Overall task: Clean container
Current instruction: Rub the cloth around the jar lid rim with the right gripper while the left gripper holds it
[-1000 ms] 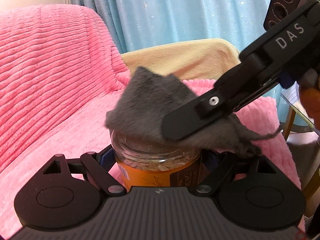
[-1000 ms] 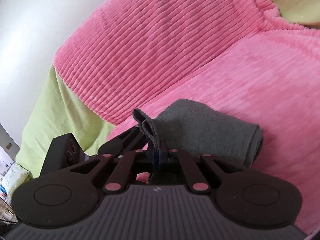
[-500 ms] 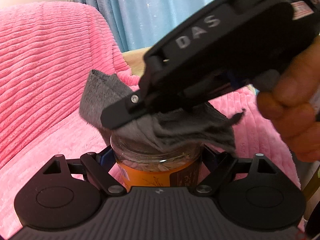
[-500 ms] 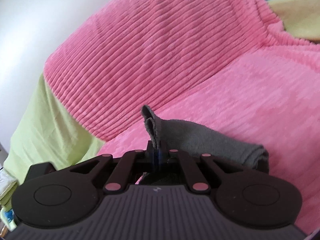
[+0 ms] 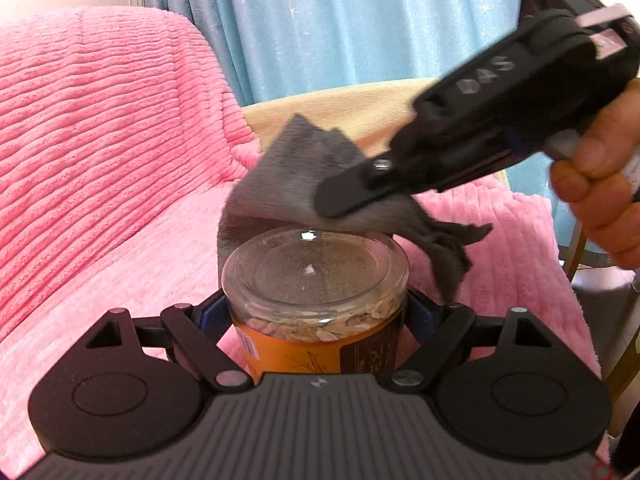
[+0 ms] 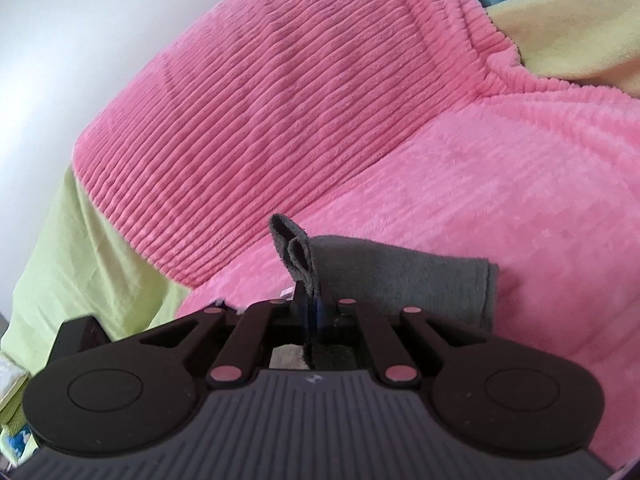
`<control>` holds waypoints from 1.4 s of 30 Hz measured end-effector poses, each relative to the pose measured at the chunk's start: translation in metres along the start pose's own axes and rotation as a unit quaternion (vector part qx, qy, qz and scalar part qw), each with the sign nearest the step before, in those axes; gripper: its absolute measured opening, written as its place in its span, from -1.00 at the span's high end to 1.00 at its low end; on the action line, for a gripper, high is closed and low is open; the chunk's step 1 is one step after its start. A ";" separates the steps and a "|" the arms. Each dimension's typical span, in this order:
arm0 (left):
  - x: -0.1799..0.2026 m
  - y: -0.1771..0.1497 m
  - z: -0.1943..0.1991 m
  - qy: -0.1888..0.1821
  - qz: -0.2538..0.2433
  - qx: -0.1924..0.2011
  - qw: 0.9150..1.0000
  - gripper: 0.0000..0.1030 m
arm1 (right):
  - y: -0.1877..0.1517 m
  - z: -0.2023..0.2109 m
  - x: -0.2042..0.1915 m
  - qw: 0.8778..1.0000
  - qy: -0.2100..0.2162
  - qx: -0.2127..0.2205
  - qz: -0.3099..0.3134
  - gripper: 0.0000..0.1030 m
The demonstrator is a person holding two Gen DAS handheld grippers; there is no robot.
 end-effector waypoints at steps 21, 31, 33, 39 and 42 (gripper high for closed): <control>-0.008 0.009 -0.012 -0.002 0.003 -0.005 1.000 -0.66 | -0.016 -0.033 -0.042 0.996 0.076 -0.038 -0.007 0.96; -0.002 0.011 -0.015 -0.002 -0.006 -0.005 1.000 -0.65 | -0.002 -0.049 -0.040 0.999 0.030 0.003 0.016 0.99; 0.000 0.011 -0.017 -0.002 -0.006 -0.004 1.000 -0.65 | 0.003 -0.044 -0.031 1.000 0.014 0.019 0.011 0.99; 0.006 0.014 -0.020 -0.003 -0.006 -0.004 1.000 -0.66 | 0.011 -0.032 -0.009 0.999 -0.008 0.034 -0.010 0.99; 0.010 0.015 -0.022 -0.003 -0.006 -0.004 1.000 -0.66 | 0.011 -0.024 -0.004 0.999 -0.014 0.033 -0.005 0.98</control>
Point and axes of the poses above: each gripper's, at about its wrist camera, not at the fingertips, and z roughly against the way its jaws point, x to its right, y to its top, the point moved 7 cm from there along -z, roughly the way its jaws point, and after that the axes turned 4 degrees about -y, right-handed, at the moved point
